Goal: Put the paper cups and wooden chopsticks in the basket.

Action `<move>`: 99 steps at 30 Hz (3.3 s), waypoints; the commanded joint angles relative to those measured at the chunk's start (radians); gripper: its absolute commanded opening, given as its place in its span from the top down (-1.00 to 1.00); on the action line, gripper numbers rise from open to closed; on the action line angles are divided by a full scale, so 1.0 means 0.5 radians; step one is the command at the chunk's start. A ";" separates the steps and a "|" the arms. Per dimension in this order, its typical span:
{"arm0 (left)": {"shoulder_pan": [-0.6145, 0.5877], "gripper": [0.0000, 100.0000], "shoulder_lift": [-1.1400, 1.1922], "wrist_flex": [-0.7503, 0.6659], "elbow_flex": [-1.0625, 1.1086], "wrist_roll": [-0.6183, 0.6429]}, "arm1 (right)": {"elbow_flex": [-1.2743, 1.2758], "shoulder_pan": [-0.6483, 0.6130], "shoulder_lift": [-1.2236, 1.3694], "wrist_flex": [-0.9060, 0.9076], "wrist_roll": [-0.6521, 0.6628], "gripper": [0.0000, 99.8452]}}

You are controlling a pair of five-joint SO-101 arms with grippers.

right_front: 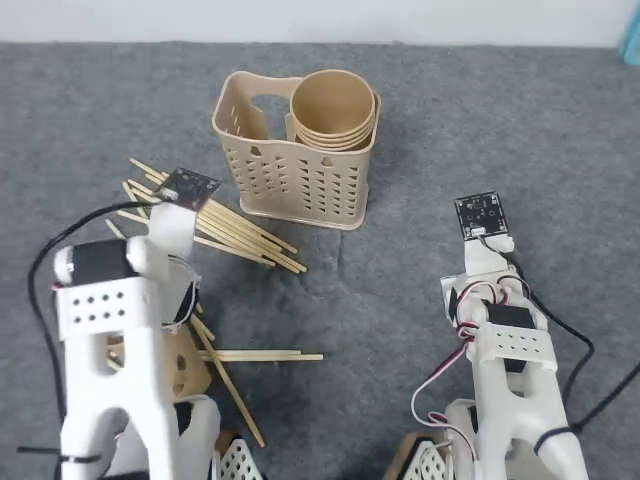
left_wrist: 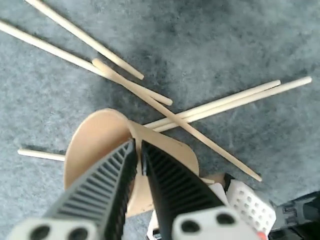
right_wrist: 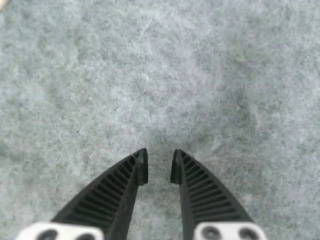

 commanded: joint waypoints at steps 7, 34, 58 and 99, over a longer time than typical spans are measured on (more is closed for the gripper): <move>0.021 0.76 -0.080 0.074 0.051 -0.206 | -0.021 -0.008 -0.066 -0.038 0.043 0.82; -0.694 0.98 -0.089 0.071 0.023 -0.697 | -0.021 -0.002 -0.066 -0.038 0.043 0.82; -1.016 0.97 -0.083 -0.647 -0.569 -0.031 | -0.021 -0.002 -0.066 -0.038 0.043 0.82; -1.286 0.98 2.430 0.068 -2.143 0.491 | -0.021 -0.014 -0.066 -0.038 0.046 0.82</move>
